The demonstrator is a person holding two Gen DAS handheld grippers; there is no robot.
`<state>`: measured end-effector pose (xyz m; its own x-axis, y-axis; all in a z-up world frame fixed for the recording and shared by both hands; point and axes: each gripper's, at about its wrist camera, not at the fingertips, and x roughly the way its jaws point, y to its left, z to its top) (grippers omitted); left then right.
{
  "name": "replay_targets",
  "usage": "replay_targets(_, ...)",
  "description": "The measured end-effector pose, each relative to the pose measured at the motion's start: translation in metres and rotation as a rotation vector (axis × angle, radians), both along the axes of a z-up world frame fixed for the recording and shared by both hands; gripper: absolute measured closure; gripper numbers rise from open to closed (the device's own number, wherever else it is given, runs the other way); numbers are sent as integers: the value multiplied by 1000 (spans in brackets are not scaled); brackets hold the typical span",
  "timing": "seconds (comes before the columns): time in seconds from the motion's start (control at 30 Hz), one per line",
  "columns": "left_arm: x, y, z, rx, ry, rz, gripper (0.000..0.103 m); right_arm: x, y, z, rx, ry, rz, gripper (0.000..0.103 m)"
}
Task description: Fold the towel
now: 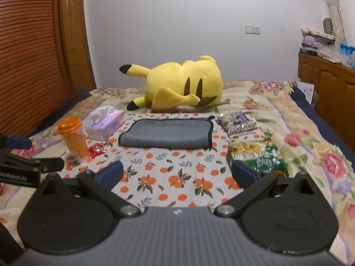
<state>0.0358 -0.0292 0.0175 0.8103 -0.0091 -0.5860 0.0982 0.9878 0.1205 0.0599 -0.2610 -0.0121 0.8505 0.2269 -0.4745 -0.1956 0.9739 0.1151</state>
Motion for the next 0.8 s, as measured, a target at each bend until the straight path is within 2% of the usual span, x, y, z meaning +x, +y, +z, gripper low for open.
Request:
replay_targets(0.53, -18, 2, -43, -32, 90, 7, 0, -20, 3, -28, -7, 57, 4, 0)
replay_targets(0.8, -19, 3, -57, -32, 90, 3, 0, -24, 7, -35, -40, 47, 3, 0)
